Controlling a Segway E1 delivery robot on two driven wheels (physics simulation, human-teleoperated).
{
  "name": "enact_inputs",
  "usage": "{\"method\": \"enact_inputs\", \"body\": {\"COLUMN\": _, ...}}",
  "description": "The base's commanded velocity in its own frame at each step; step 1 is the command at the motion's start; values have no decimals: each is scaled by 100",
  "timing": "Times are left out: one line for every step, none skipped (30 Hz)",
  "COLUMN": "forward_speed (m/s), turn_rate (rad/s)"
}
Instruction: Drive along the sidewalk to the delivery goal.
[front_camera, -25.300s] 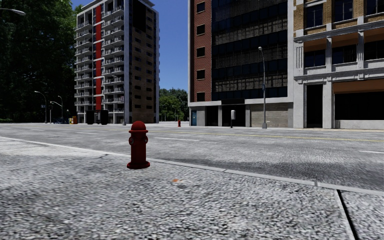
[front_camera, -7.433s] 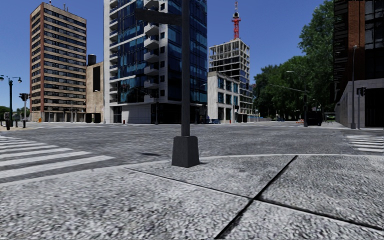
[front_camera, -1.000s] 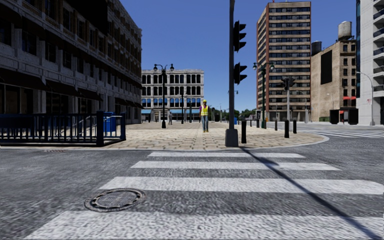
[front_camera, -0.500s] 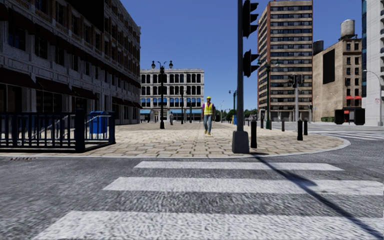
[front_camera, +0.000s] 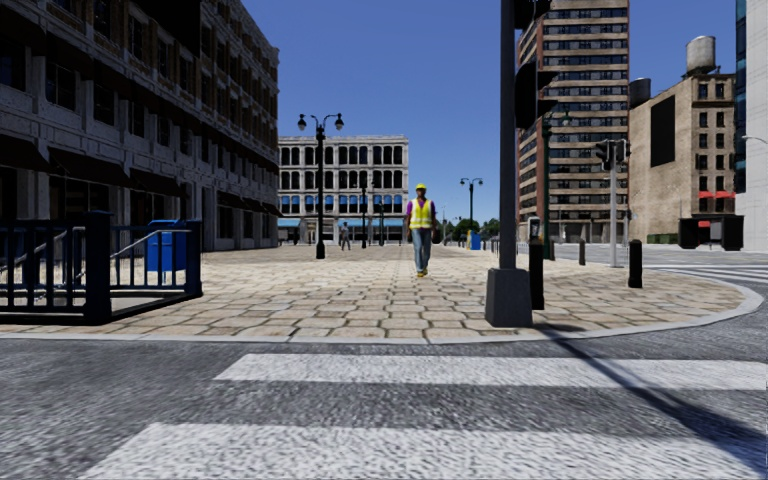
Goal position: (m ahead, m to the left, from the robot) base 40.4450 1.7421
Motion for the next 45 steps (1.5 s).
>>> {"method": "enact_inputs", "body": {"forward_speed": 200, "turn_rate": 0}}
{"method": "enact_inputs", "body": {"forward_speed": 200, "turn_rate": 0}}
{"method": "enact_inputs", "body": {"forward_speed": 200, "turn_rate": 0}}
{"method": "enact_inputs", "body": {"forward_speed": 200, "turn_rate": 0}}
{"method": "enact_inputs", "body": {"forward_speed": 200, "turn_rate": 0}}
{"method": "enact_inputs", "body": {"forward_speed": 200, "turn_rate": 0}}
{"method": "enact_inputs", "body": {"forward_speed": 200, "turn_rate": 0}}
{"method": "enact_inputs", "body": {"forward_speed": 200, "turn_rate": 0}}
{"method": "enact_inputs", "body": {"forward_speed": 200, "turn_rate": 0}}
{"method": "enact_inputs", "body": {"forward_speed": 190, "turn_rate": 0}}
{"method": "enact_inputs", "body": {"forward_speed": 165, "turn_rate": 0}}
{"method": "enact_inputs", "body": {"forward_speed": 154, "turn_rate": 0}}
{"method": "enact_inputs", "body": {"forward_speed": 154, "turn_rate": 0}}
{"method": "enact_inputs", "body": {"forward_speed": 150, "turn_rate": 0}}
{"method": "enact_inputs", "body": {"forward_speed": 149, "turn_rate": 0}}
{"method": "enact_inputs", "body": {"forward_speed": 149, "turn_rate": 0}}
{"method": "enact_inputs", "body": {"forward_speed": 149, "turn_rate": 0}}
{"method": "enact_inputs", "body": {"forward_speed": 149, "turn_rate": 0}}
{"method": "enact_inputs", "body": {"forward_speed": 149, "turn_rate": 0}}
{"method": "enact_inputs", "body": {"forward_speed": 149, "turn_rate": 0}}
{"method": "enact_inputs", "body": {"forward_speed": 149, "turn_rate": 0}}
{"method": "enact_inputs", "body": {"forward_speed": 149, "turn_rate": 0}}
{"method": "enact_inputs", "body": {"forward_speed": 149, "turn_rate": 0}}
{"method": "enact_inputs", "body": {"forward_speed": 149, "turn_rate": 0}}
{"method": "enact_inputs", "body": {"forward_speed": 149, "turn_rate": 0}}
{"method": "enact_inputs", "body": {"forward_speed": 149, "turn_rate": 0}}
{"method": "enact_inputs", "body": {"forward_speed": 149, "turn_rate": 0}}
{"method": "enact_inputs", "body": {"forward_speed": 149, "turn_rate": 0}}
{"method": "enact_inputs", "body": {"forward_speed": 149, "turn_rate": 0}}
{"method": "enact_inputs", "body": {"forward_speed": 149, "turn_rate": 0}}
{"method": "enact_inputs", "body": {"forward_speed": 149, "turn_rate": 0}}
{"method": "enact_inputs", "body": {"forward_speed": 149, "turn_rate": 0}}
{"method": "enact_inputs", "body": {"forward_speed": 149, "turn_rate": 0}}
{"method": "enact_inputs", "body": {"forward_speed": 149, "turn_rate": 0}}
{"method": "enact_inputs", "body": {"forward_speed": 149, "turn_rate": 4}}
{"method": "enact_inputs", "body": {"forward_speed": 149, "turn_rate": 4}}
{"method": "enact_inputs", "body": {"forward_speed": 149, "turn_rate": 19}}
{"method": "enact_inputs", "body": {"forward_speed": 149, "turn_rate": 31}}
{"method": "enact_inputs", "body": {"forward_speed": 149, "turn_rate": 46}}
{"method": "enact_inputs", "body": {"forward_speed": 149, "turn_rate": 55}}
{"method": "enact_inputs", "body": {"forward_speed": 149, "turn_rate": 55}}
{"method": "enact_inputs", "body": {"forward_speed": 149, "turn_rate": 60}}
{"method": "enact_inputs", "body": {"forward_speed": 149, "turn_rate": 62}}
{"method": "enact_inputs", "body": {"forward_speed": 149, "turn_rate": 65}}
{"method": "enact_inputs", "body": {"forward_speed": 149, "turn_rate": 68}}
